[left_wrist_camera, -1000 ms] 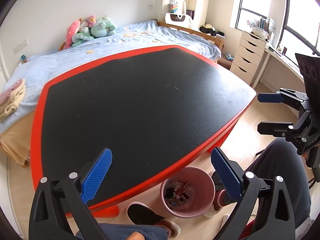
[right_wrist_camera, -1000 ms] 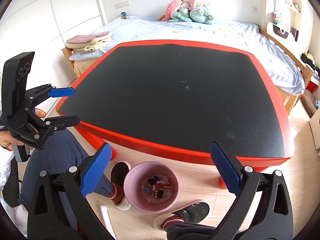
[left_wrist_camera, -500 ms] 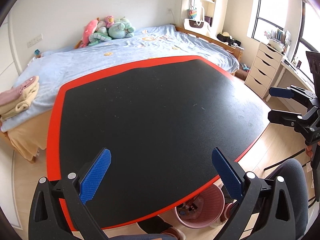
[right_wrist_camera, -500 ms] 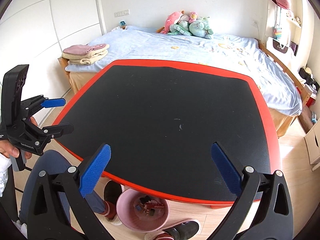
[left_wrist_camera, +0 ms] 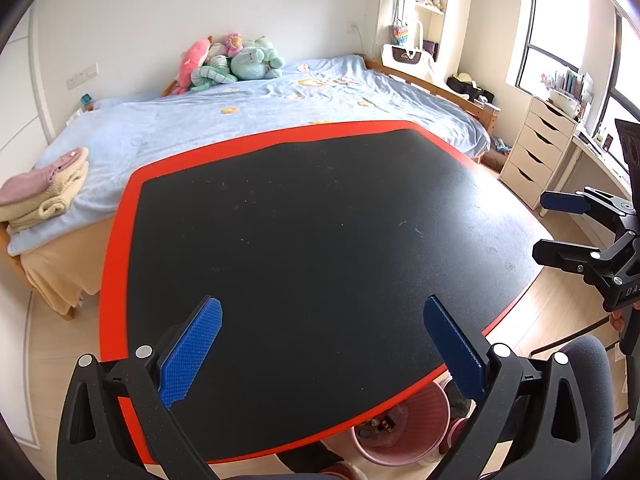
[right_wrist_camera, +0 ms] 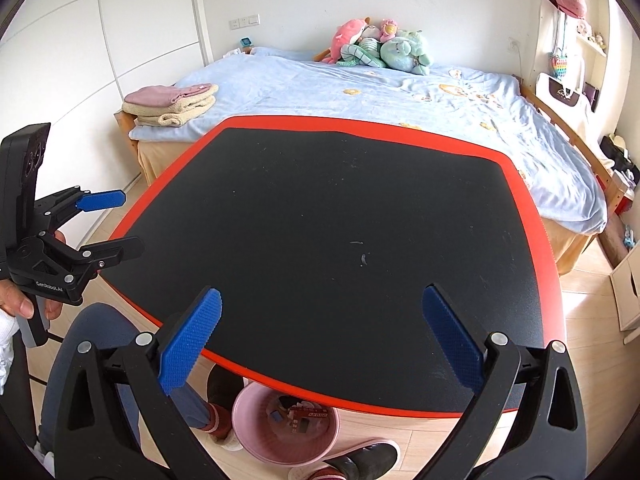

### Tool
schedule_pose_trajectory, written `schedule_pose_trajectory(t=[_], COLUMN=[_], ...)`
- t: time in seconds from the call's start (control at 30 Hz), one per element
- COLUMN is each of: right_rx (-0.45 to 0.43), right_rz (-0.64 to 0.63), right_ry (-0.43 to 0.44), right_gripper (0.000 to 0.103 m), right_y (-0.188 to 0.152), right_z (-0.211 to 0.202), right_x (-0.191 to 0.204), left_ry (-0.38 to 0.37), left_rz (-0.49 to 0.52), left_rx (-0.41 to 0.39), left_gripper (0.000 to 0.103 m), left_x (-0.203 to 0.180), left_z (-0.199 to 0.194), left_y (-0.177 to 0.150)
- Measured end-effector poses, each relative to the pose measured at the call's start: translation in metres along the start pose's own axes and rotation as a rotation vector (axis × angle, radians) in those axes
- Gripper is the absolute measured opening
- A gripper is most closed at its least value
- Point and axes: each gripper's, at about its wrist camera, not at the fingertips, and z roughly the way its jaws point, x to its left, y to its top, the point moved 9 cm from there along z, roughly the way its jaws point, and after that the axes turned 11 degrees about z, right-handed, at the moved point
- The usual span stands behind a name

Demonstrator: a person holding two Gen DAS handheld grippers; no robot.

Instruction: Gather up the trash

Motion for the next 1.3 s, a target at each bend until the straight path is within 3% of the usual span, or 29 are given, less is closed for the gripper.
schedule_pose_trajectory(t=[1.3], right_rx=[0.005], right_rz=[0.001], right_ry=[-0.007], right_gripper=[0.099], right_y=[-0.0012], right_z=[0.0067], right_x=[-0.0006], left_ry=[-0.005], left_rz=[0.028], left_rx=[0.022], left_gripper=[0.097], left_x=[-0.0033], left_z=[0.0058], left_y=[-0.0026])
